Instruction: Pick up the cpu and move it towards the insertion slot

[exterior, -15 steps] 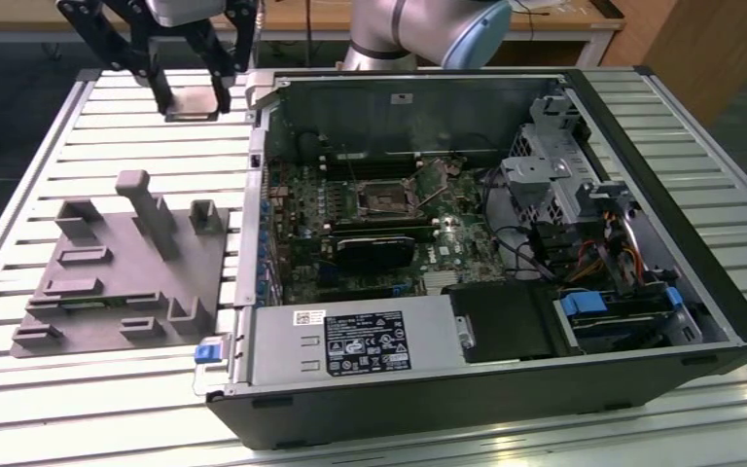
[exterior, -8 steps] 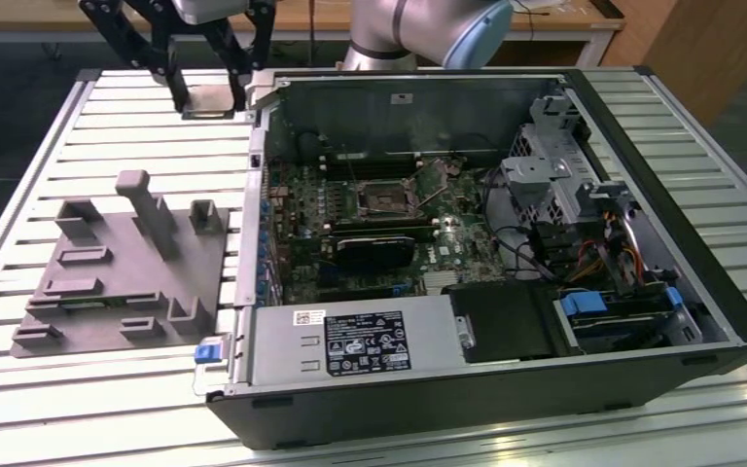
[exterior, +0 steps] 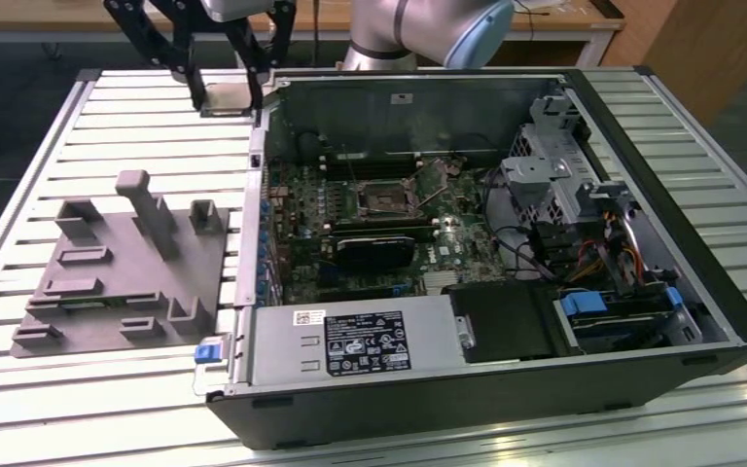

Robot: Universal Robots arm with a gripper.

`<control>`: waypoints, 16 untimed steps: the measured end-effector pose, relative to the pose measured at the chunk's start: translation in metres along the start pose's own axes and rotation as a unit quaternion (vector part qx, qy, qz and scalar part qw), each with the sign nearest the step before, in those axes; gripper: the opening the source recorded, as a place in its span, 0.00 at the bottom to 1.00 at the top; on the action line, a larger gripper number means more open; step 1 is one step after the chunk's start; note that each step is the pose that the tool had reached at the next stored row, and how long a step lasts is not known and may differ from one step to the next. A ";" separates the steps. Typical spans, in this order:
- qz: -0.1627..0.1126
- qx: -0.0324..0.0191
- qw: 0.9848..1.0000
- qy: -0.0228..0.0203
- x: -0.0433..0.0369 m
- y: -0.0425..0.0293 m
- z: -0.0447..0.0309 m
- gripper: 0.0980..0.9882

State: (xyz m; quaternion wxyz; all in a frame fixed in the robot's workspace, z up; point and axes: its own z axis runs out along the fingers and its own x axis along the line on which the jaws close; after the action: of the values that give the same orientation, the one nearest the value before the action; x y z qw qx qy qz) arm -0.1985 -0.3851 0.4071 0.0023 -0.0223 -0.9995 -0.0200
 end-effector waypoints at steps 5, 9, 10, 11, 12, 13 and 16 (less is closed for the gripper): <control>0.000 0.000 1.000 0.000 -0.0098 0.0021 0.0000 0.50; 0.000 0.000 1.000 0.000 -0.0179 0.0037 0.0000 0.50; 0.000 0.000 1.000 0.000 -0.0198 0.0041 0.0000 0.50; 0.000 0.000 1.000 0.000 -0.0217 0.0045 0.0001 0.50; 0.000 0.000 1.000 0.000 -0.0235 0.0049 0.0001 0.50; 0.000 0.000 1.000 0.000 -0.0255 0.0054 0.0000 0.50; 0.000 0.000 1.000 0.000 -0.0313 0.0067 0.0000 0.50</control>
State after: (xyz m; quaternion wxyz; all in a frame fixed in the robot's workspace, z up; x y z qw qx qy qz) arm -0.1669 -0.3798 0.4072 0.0023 -0.0224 -0.9995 -0.0199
